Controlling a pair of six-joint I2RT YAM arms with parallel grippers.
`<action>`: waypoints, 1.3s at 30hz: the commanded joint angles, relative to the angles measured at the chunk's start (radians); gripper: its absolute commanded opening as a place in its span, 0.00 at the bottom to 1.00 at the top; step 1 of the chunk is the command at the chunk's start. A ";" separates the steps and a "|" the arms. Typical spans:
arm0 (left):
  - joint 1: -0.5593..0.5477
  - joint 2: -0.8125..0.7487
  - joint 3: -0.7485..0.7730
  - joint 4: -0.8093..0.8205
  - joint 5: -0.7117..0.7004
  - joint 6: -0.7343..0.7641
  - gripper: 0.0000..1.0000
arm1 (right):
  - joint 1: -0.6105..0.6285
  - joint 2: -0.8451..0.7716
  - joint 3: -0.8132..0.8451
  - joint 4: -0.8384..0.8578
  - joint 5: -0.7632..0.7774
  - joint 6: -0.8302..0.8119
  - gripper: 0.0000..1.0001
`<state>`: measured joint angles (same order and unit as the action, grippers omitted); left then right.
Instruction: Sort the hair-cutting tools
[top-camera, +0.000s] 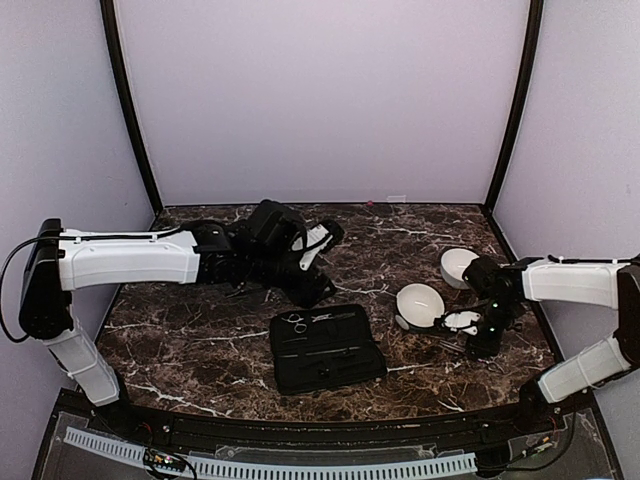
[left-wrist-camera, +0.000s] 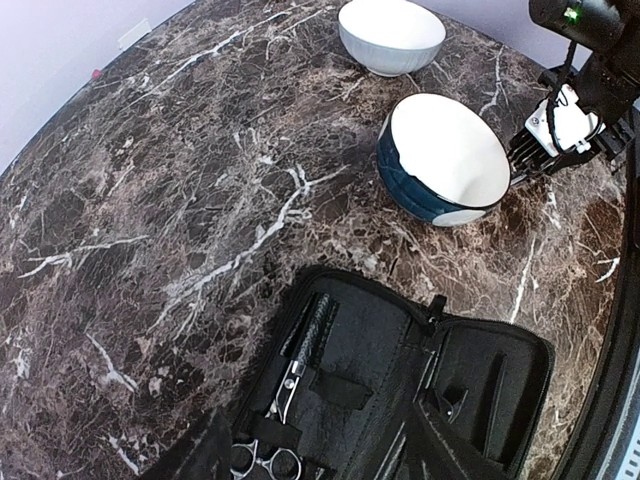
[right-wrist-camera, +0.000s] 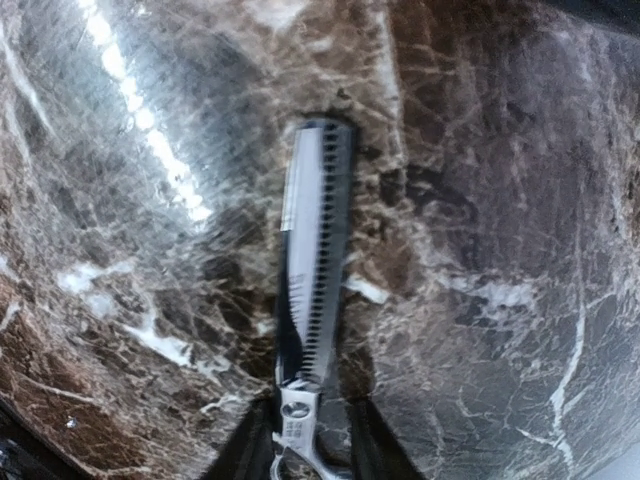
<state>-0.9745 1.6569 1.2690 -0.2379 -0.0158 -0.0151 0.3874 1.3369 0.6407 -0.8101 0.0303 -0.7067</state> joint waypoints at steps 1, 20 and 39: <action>-0.010 0.004 0.026 -0.032 -0.001 0.015 0.60 | 0.006 0.047 -0.041 -0.011 0.043 0.006 0.18; -0.016 0.010 0.015 -0.047 -0.030 0.015 0.60 | 0.151 -0.038 0.150 -0.155 -0.049 0.066 0.00; -0.140 -0.110 -0.271 -0.092 0.087 -0.218 0.23 | 0.328 0.186 0.505 -0.218 -0.154 0.126 0.00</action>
<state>-1.0393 1.6165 1.0866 -0.3756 -0.0631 -0.1722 0.7082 1.5013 1.1133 -1.0000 -0.0826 -0.6025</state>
